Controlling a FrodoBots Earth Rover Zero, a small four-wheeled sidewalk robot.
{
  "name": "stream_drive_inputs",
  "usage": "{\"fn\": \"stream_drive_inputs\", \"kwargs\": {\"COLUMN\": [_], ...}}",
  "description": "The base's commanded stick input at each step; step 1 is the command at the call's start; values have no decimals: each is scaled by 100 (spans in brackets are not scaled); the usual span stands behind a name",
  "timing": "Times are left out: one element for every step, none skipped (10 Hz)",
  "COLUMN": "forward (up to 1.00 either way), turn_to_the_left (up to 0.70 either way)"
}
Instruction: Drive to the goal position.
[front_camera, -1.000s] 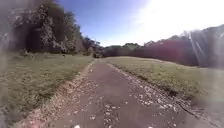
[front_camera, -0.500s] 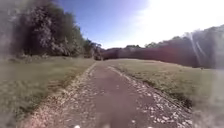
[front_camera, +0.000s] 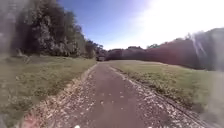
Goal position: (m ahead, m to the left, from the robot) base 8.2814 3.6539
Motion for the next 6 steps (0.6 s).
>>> {"fn": "stream_drive_inputs", "kwargs": {"forward": [70,70,70,70,70,70], "turn_to_the_left": [0,0,0,0,0,0]}}
